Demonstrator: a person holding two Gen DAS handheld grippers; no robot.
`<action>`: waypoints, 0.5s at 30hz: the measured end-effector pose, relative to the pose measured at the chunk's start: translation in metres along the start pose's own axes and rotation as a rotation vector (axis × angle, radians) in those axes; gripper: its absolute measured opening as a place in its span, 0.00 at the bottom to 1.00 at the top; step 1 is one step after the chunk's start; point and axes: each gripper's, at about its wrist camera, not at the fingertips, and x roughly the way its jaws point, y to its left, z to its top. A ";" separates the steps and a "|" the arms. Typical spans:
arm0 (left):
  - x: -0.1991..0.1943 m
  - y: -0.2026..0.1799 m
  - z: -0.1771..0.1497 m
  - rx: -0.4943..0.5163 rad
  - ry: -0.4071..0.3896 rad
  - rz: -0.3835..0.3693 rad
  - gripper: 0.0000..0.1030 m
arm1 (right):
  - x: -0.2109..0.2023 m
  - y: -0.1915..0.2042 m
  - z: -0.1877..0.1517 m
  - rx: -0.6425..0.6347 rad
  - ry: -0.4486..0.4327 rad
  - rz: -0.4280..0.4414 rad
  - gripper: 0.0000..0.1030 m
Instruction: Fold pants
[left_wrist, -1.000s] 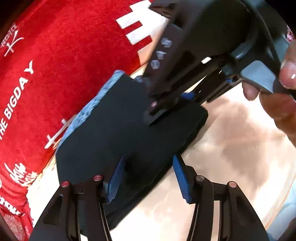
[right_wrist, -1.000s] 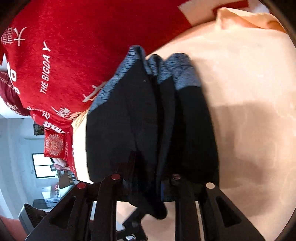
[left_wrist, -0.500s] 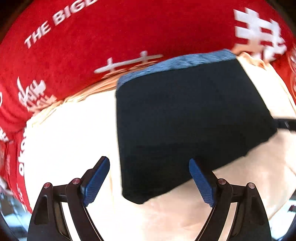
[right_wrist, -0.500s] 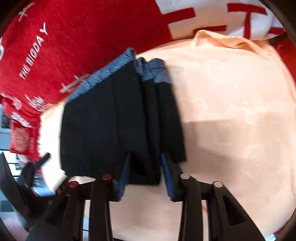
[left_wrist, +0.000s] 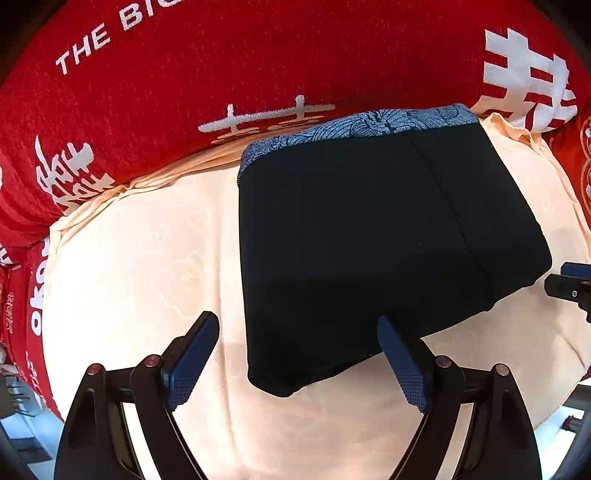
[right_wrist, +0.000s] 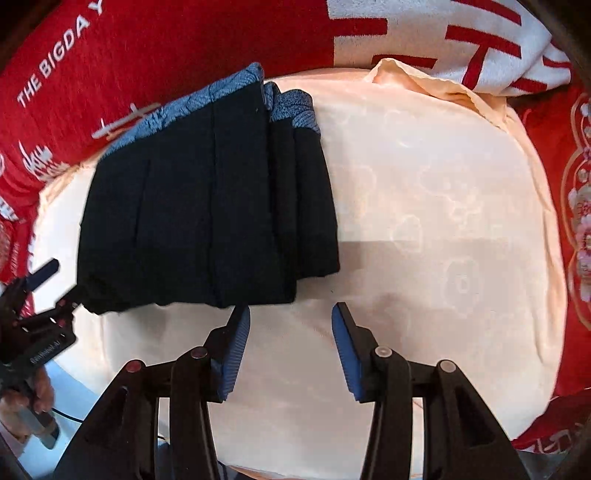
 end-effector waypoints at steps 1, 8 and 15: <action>-0.001 0.001 0.002 -0.002 0.000 0.000 0.86 | -0.001 0.000 0.000 -0.004 0.002 -0.009 0.50; -0.004 0.011 0.012 -0.035 -0.013 -0.007 0.86 | -0.012 -0.002 0.001 -0.020 -0.021 -0.050 0.58; 0.006 0.023 0.021 -0.087 0.018 -0.015 0.86 | -0.016 -0.009 0.006 -0.016 -0.026 -0.058 0.61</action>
